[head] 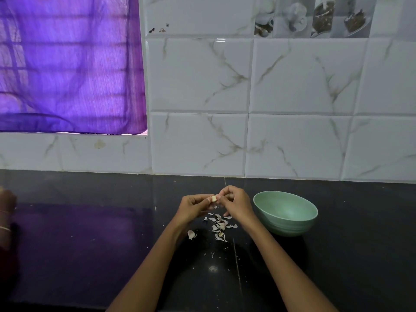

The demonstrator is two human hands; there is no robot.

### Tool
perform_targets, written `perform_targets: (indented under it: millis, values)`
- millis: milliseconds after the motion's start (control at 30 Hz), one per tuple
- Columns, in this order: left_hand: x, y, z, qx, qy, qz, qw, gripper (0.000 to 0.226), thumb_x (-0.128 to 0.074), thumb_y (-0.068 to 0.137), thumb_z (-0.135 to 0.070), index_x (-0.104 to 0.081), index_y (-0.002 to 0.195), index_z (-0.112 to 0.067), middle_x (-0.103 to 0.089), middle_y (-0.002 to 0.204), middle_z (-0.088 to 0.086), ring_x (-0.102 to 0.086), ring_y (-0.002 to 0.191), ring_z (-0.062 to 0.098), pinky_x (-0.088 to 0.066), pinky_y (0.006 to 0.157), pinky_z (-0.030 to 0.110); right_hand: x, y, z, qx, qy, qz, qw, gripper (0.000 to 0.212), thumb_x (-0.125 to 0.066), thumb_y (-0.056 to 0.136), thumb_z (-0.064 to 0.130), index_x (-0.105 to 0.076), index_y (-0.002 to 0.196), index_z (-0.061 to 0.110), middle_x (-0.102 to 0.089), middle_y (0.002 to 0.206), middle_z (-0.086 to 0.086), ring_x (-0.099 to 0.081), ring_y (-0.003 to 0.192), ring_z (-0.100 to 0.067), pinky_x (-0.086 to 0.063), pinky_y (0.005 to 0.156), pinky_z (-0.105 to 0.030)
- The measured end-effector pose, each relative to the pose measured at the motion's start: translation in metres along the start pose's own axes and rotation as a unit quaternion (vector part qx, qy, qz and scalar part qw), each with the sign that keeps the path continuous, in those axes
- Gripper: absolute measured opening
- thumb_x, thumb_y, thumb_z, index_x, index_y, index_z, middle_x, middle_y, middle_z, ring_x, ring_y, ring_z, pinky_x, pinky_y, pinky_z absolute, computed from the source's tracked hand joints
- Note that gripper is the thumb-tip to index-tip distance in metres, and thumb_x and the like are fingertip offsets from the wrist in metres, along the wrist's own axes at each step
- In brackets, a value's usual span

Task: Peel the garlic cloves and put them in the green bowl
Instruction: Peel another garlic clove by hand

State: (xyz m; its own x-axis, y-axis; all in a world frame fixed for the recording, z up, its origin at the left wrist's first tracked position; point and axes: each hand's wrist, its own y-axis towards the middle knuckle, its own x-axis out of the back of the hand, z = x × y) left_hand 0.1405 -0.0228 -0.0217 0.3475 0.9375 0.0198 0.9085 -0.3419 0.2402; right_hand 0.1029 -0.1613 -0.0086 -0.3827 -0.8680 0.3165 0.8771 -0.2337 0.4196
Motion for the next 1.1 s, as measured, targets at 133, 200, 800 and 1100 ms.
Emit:
perform_targets:
  millis: [133,200,800,1100]
  values:
    - [0.0,-0.001,-0.001,0.043,-0.037,-0.019,0.998,0.017,-0.055,0.091,-0.009,-0.07,0.098,-0.006,-0.072,0.068,-0.003,-0.06,0.059,0.002,-0.05,0.064,0.017,0.001,0.001,-0.001,0.016,-0.029,0.025,0.999,0.021,-0.058,0.087,0.011,-0.054,0.069,0.021,-0.056,0.07,-0.001,-0.053,0.058,-0.014,-0.05,0.041,-0.025]
    - [0.0,-0.002,-0.002,0.059,-0.051,-0.011,0.997,0.017,-0.055,0.091,-0.01,-0.07,0.097,-0.005,-0.072,0.069,-0.003,-0.061,0.058,0.002,-0.05,0.063,0.018,0.0,0.001,-0.001,0.028,-0.045,0.041,0.998,0.024,-0.055,0.089,0.011,-0.051,0.068,0.023,-0.051,0.068,0.002,-0.049,0.058,-0.012,-0.051,0.043,-0.026]
    - [0.009,-0.002,-0.006,0.202,-0.327,-0.052,0.922,0.011,-0.056,0.09,-0.008,-0.063,0.088,-0.001,-0.072,0.065,0.007,-0.067,0.052,0.011,-0.058,0.059,0.032,-0.003,0.0,-0.003,0.109,-0.16,0.042,0.98,0.018,-0.065,0.082,0.018,-0.054,0.071,0.027,-0.058,0.068,0.006,-0.054,0.064,-0.013,-0.051,0.066,-0.038]
    - [0.012,-0.003,-0.008,0.199,-0.337,-0.038,0.919,0.01,-0.057,0.089,-0.012,-0.065,0.089,-0.006,-0.073,0.068,0.004,-0.066,0.052,0.009,-0.058,0.061,0.03,0.001,0.0,-0.001,0.095,-0.117,0.013,0.988,0.02,-0.052,0.091,0.037,-0.062,0.097,0.021,-0.071,0.076,0.004,-0.065,0.068,-0.011,-0.057,0.065,-0.043]
